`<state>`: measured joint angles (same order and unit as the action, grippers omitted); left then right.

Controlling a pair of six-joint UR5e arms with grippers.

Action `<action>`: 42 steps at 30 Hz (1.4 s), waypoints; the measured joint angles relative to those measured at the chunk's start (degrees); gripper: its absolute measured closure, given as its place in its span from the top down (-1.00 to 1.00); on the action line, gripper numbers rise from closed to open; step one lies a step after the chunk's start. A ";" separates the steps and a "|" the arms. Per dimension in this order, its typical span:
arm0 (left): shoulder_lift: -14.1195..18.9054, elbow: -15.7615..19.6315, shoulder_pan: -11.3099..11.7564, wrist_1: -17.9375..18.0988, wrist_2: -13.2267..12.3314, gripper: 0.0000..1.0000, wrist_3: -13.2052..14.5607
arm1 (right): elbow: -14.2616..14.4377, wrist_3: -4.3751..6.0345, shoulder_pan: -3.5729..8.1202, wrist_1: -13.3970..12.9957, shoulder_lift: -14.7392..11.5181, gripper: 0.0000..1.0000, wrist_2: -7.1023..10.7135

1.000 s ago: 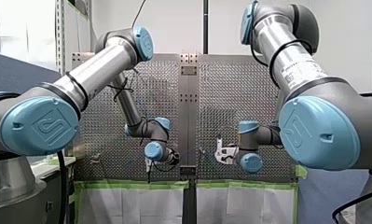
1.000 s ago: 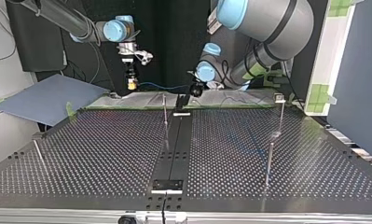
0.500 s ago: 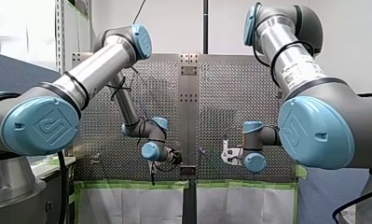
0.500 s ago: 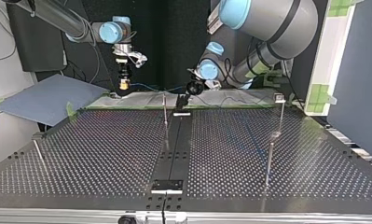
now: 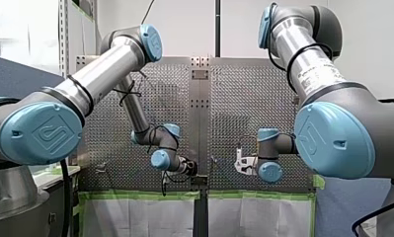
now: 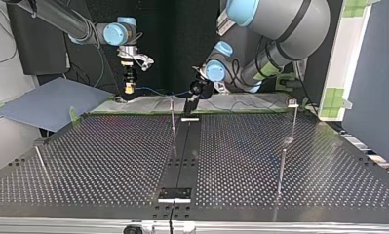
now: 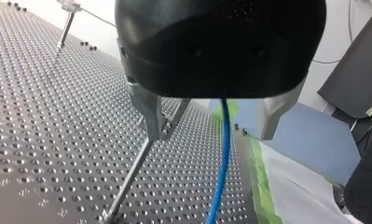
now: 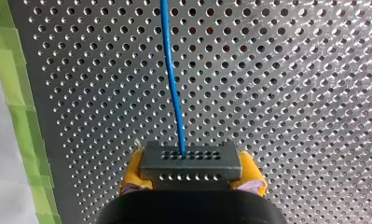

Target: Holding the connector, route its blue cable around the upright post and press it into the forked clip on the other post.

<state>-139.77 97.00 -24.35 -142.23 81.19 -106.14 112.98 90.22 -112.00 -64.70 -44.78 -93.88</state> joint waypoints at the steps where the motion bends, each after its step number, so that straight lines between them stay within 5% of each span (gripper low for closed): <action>1: 0.16 0.00 -0.09 0.00 0.11 1.00 0.07 | 0.00 -0.01 0.00 0.00 0.00 -1.00 0.03; 13: 1.90 0.01 -1.59 0.32 5.42 1.00 0.20 | -0.12 -0.01 -0.11 -0.50 0.04 -1.00 2.82; 26: 1.93 0.01 -4.09 0.48 11.87 1.00 1.54 | -1.51 0.52 -0.13 0.16 0.13 -1.00 8.30; 36: 1.93 0.01 -6.13 1.11 16.94 1.00 1.52 | -1.60 0.77 0.41 0.43 1.40 -1.00 6.94; 42: 1.92 0.00 -7.57 2.38 19.93 1.00 1.37 | -2.11 -0.04 0.66 -0.02 4.02 -1.00 6.51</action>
<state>-137.85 97.00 -31.92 -139.85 101.12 -104.77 110.88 90.19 -111.34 -64.72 -40.76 -87.37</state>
